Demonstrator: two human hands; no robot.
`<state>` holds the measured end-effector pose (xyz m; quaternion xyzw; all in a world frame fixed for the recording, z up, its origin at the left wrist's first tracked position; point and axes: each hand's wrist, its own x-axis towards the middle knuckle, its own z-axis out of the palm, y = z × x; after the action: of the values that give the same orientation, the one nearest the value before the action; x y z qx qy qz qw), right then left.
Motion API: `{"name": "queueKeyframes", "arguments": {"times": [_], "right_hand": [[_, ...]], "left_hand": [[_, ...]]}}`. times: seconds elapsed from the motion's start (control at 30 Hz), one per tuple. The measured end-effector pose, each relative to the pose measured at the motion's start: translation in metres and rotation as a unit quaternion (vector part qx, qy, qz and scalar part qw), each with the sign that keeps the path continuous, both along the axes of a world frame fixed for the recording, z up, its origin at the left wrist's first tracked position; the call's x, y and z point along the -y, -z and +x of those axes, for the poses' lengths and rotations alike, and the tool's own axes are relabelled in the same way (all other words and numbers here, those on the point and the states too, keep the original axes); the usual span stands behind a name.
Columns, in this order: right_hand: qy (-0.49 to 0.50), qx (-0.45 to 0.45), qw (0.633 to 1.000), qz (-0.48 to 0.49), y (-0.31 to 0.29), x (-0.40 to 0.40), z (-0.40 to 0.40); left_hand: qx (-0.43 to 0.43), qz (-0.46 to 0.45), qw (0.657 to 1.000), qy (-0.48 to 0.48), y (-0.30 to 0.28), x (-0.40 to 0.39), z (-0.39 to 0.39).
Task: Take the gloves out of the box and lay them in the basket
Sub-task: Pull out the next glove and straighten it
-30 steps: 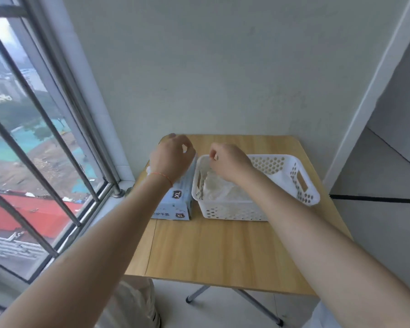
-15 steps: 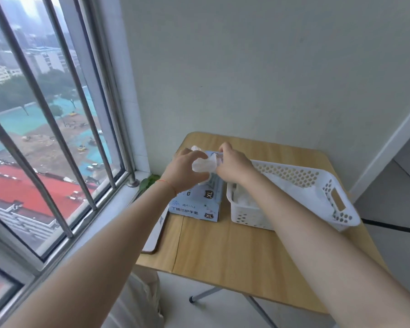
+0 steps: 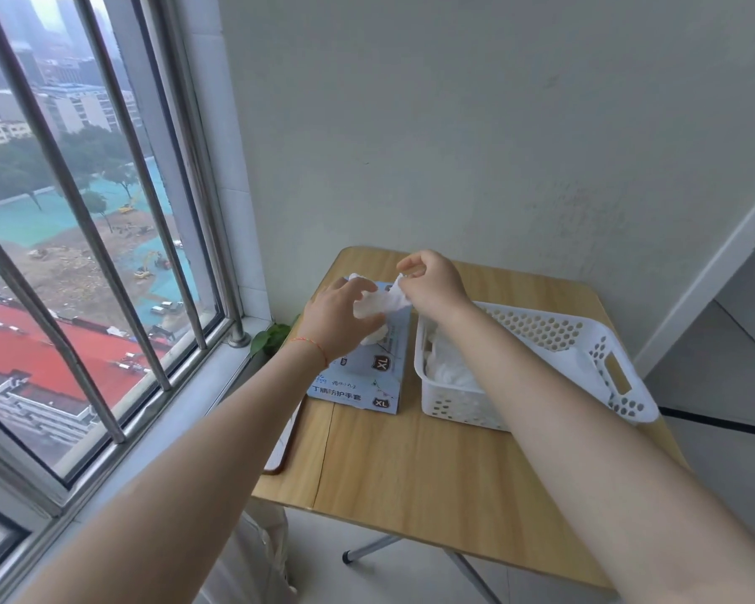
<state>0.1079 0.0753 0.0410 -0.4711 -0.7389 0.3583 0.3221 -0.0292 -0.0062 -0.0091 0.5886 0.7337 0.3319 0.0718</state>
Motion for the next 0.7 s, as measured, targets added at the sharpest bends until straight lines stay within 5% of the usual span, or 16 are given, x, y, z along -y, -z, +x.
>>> {"name": "queueKeyframes", "arguments": {"times": [0.33,0.53,0.7], "right_hand": [[0.045,-0.181,0.98,0.066,-0.043,0.001,0.004],[0.028,-0.059,0.998,0.002,-0.049,-0.003,0.018],[0.028,-0.063,0.997,-0.024,-0.053,0.006,0.026]], "left_hand": [[-0.055,-0.064,0.996,-0.024,0.003,0.0,0.002],[-0.015,-0.05,0.999,0.009,-0.013,0.009,0.004],[0.064,0.023,0.998,-0.002,-0.043,0.018,0.016]]}}
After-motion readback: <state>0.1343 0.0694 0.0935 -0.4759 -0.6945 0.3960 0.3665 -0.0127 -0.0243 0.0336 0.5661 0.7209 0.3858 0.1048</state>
